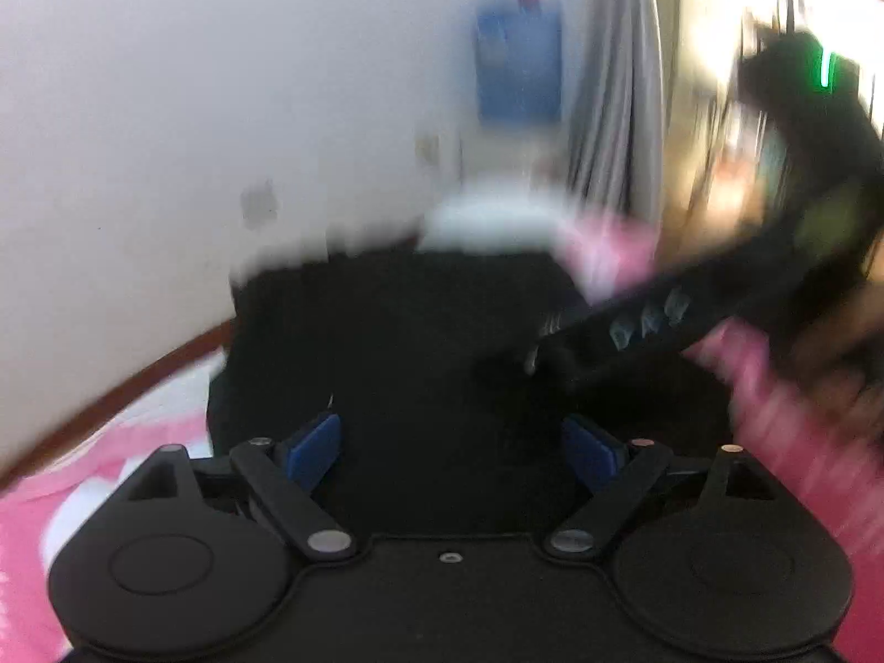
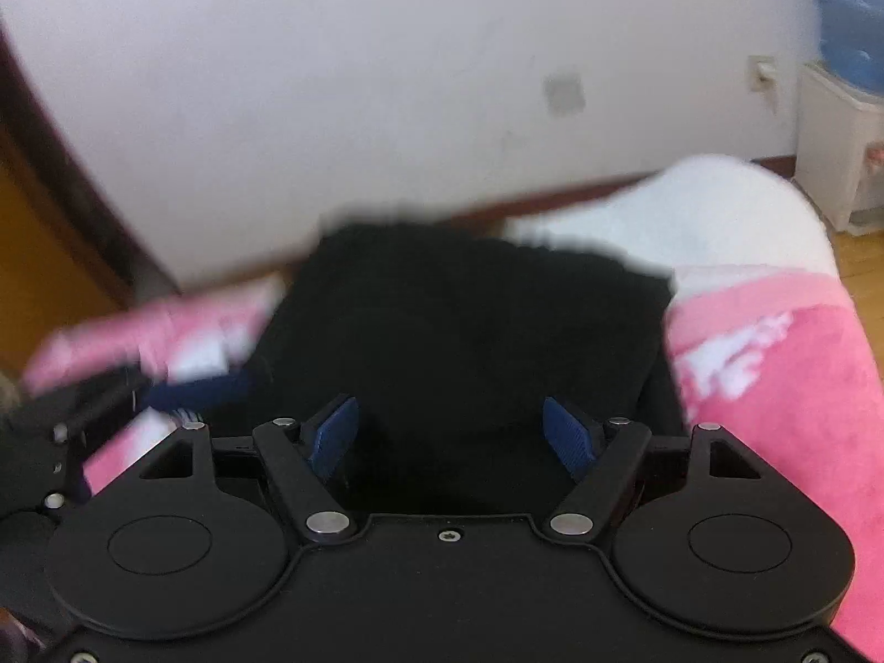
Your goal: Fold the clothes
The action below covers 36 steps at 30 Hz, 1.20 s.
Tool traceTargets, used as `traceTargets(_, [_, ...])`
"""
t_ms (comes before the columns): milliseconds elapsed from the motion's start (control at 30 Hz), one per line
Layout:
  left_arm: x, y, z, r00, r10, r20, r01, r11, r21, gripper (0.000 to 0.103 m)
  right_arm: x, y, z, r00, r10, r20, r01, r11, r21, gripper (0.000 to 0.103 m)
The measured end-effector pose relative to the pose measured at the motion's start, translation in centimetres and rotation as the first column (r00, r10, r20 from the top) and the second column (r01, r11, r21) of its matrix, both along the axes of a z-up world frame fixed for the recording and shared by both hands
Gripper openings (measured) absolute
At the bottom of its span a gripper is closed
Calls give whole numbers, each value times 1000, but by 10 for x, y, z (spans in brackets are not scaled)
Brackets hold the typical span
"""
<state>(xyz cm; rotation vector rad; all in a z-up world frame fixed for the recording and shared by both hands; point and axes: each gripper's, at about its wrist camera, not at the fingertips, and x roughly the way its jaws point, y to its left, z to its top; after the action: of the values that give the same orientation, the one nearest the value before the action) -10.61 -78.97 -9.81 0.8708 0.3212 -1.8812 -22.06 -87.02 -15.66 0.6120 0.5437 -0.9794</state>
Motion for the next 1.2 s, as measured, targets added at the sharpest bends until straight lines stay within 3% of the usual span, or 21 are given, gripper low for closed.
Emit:
traceTargets(100, [19, 26, -6, 998, 52, -22, -52, 998, -29, 86, -3, 19, -5, 998, 10, -68, -11, 1000, -14, 74])
traceTargets(267, [45, 42, 0, 987, 155, -33, -153, 986, 63, 87, -27, 46, -17, 997, -67, -31, 68, 998, 7, 77])
traceTargets(400, [49, 46, 25, 970, 213, -112, -211, 977, 31, 87, -15, 49, 4, 990, -103, -96, 103, 995, -4, 76])
traceTargets(500, [43, 50, 38, 955, 229, -186, -236, 972, -13, 87, -3, 66, 31, 983, -106, -150, 94, 992, -87, 75])
traceTargets(533, [39, 52, 35, 955, 228, -187, -237, 971, -26, 87, 5, 71, 39, 971, -111, -212, 83, 987, -137, 75])
traceTargets(633, [27, 44, 34, 974, 178, -140, -188, 981, -57, 87, 18, 73, 53, 940, -116, -319, 45, 974, -221, 76])
traceTargets(733, [16, 37, 31, 989, 70, -133, -78, 995, -54, 88, 20, 61, 57, 955, -99, -279, 45, 980, -192, 76])
traceTargets(833, [7, 23, 15, 996, -22, -92, 25, 999, 26, 88, 24, 47, 47, 955, -92, -282, 48, 986, -160, 76])
traceTargets(967, [9, 29, 0, 999, -54, 0, 54, 999, 2, 88, 26, 40, 23, 940, -51, -339, 27, 997, -75, 76])
traceTargets(1200, [36, 45, -13, 998, -39, 58, 37, 998, 43, 89, 7, 53, 9, 963, -83, -256, 79, 997, -26, 83])
